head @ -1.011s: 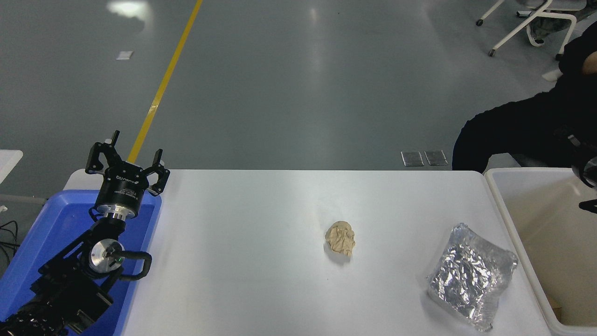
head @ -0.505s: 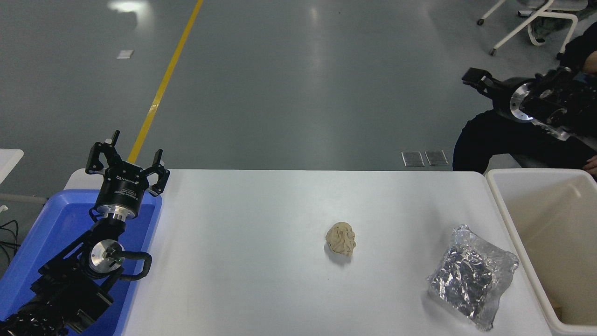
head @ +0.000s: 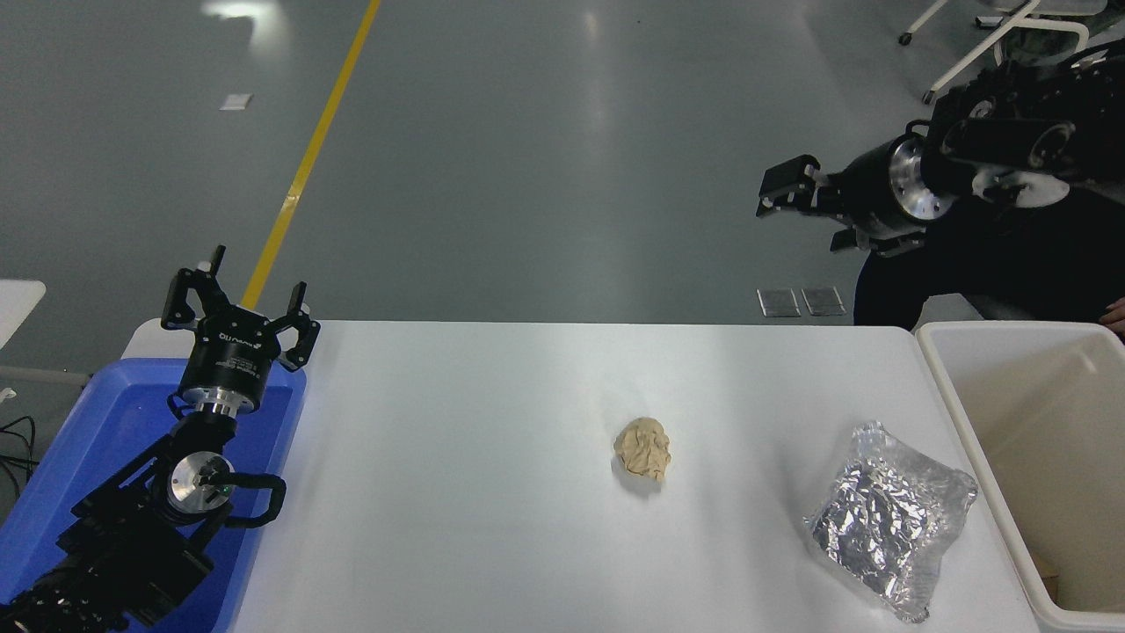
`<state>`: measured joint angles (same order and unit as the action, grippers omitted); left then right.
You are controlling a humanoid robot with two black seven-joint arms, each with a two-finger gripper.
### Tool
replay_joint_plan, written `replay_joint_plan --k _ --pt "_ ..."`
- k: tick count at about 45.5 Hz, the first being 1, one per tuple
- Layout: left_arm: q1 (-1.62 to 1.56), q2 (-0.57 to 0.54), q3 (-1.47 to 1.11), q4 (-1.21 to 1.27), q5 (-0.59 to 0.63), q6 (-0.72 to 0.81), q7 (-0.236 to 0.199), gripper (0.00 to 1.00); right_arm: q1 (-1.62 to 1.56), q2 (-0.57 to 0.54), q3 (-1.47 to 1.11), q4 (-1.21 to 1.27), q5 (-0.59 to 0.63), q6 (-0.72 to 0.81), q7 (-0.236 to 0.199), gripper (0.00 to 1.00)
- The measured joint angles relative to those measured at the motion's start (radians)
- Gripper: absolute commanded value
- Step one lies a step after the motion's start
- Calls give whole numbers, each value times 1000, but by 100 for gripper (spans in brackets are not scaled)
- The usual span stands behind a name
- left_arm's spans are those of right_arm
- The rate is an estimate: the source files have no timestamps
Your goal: Pick up paper cup place in dustbin
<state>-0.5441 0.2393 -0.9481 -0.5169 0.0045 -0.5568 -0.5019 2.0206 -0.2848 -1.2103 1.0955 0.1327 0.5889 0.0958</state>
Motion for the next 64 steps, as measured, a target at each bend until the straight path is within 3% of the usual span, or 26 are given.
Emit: replay_joint_plan --k 16,54,64 --pt "1 0 0 0 0 0 0 98 190 -6 -27 187 -9 122 -1 100" --pt "1 0 0 0 -1 2 0 98 272 -2 -36 287 -15 157 -2 100" --pt "1 0 0 0 -1 2 0 98 284 40 -41 300 -72 146 -4 100"
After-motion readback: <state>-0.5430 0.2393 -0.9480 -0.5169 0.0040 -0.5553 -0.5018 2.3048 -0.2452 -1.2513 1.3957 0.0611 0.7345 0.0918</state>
